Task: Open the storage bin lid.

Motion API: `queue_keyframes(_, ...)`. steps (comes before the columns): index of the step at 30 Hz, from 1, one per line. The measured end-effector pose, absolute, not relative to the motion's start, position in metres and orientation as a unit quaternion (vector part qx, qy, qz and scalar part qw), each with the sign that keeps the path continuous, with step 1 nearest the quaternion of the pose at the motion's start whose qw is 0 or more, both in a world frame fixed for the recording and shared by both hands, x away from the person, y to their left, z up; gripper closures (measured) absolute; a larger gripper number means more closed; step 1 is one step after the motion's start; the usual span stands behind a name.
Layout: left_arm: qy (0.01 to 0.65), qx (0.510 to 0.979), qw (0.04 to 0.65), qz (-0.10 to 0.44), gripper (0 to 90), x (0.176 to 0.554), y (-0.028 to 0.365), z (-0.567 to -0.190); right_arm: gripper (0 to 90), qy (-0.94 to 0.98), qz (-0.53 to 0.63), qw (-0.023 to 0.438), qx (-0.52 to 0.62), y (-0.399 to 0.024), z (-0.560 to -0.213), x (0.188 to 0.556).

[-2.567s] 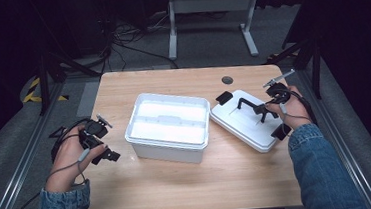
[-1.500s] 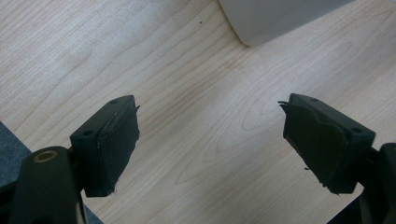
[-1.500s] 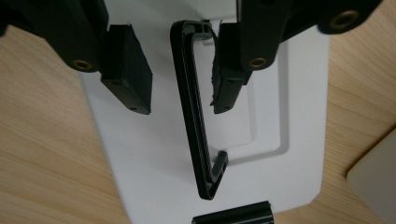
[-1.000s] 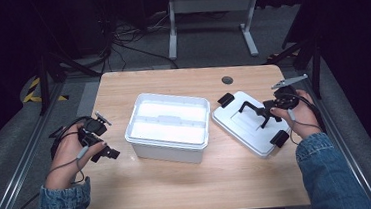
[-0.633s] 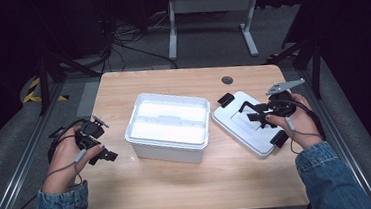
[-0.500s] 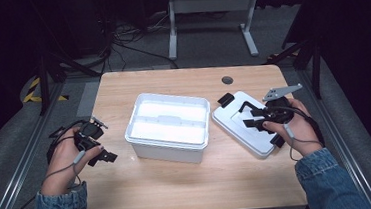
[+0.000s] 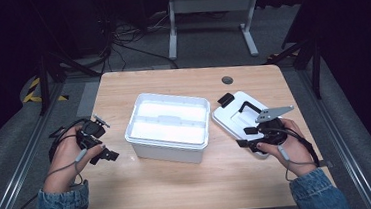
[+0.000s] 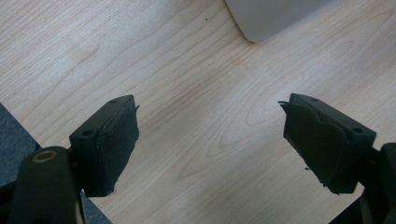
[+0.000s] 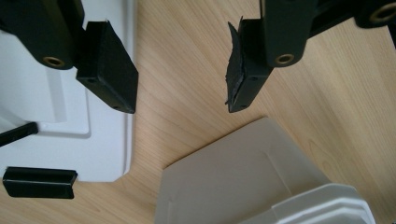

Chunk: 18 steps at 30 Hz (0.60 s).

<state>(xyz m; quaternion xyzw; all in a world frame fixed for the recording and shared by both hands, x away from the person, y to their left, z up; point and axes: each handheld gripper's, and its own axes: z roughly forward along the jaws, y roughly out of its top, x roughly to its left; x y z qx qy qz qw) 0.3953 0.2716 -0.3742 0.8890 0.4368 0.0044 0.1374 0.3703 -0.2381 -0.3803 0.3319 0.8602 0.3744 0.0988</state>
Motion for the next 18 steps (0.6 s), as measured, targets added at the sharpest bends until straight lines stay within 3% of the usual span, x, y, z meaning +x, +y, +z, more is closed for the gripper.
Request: queue_keyframes(18,0.439,0.888,0.138,0.008,19.4,0.396,0.272,-0.375,48.1,0.856,0.393,0.108,0.318,-0.212,-0.441,0.352)
